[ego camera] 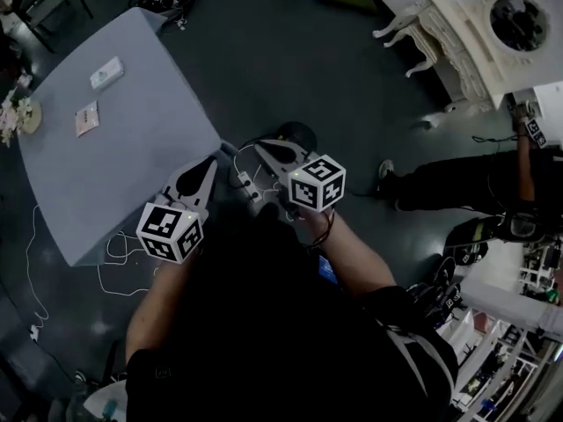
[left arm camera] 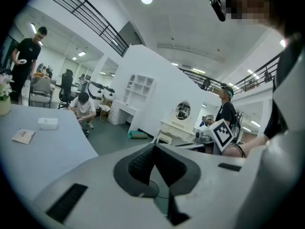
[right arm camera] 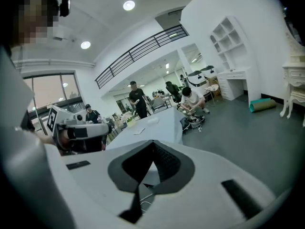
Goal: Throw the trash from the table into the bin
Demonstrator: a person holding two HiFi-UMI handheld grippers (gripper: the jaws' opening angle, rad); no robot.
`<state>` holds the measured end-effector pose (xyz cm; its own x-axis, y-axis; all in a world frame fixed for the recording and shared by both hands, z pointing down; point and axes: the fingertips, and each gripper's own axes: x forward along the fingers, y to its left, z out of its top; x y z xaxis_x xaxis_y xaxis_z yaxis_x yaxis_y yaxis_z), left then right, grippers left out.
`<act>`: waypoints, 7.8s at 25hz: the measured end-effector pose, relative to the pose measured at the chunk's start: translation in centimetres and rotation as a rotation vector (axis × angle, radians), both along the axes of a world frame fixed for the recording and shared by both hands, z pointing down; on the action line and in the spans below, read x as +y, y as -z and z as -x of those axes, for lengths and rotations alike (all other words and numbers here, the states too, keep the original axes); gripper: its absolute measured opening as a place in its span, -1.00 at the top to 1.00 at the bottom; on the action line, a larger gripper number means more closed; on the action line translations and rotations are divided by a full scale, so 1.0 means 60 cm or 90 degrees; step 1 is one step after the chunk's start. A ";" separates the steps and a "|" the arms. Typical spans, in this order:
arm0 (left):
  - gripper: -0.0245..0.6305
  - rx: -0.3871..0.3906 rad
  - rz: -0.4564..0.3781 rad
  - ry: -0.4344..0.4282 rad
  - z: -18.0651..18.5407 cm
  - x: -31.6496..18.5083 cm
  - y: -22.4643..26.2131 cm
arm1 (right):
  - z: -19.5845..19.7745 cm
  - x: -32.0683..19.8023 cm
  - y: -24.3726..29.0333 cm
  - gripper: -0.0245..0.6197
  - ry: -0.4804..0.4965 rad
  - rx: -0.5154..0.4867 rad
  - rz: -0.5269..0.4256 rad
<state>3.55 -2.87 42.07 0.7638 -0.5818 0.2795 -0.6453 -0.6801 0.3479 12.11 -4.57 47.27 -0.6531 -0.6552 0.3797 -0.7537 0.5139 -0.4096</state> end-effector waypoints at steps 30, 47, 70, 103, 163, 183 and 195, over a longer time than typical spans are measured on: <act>0.89 0.004 -0.115 0.283 0.605 0.051 0.105 | 0.540 -0.039 0.142 0.91 0.250 -0.001 -0.093; 0.88 0.002 -0.094 0.320 0.682 -0.113 0.076 | 0.595 -0.213 0.057 0.91 0.315 0.042 -0.039; 0.88 0.059 0.023 0.369 0.756 -0.437 -0.096 | 0.699 -0.641 -0.221 0.31 0.468 0.295 0.040; 0.88 0.057 0.069 0.406 0.751 -0.359 -0.081 | 0.719 -0.621 -0.247 -0.15 0.571 0.392 0.015; 0.88 0.013 -0.032 0.095 0.372 -0.071 0.059 | 0.375 -0.096 0.058 -0.15 0.263 0.132 -0.027; 0.88 0.012 0.010 -0.119 -0.196 -0.073 0.013 | -0.263 0.026 0.006 -0.15 -0.013 0.068 0.031; 0.88 -0.016 0.083 -0.219 -0.512 -0.095 -0.151 | -0.575 0.038 -0.175 -0.15 -0.159 0.001 0.122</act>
<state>34.28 -8.55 51.14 0.9006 -0.2502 0.3555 -0.3958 -0.8101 0.4325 46.58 -2.28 57.78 -0.4804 -0.7119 0.5123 -0.8475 0.2265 -0.4801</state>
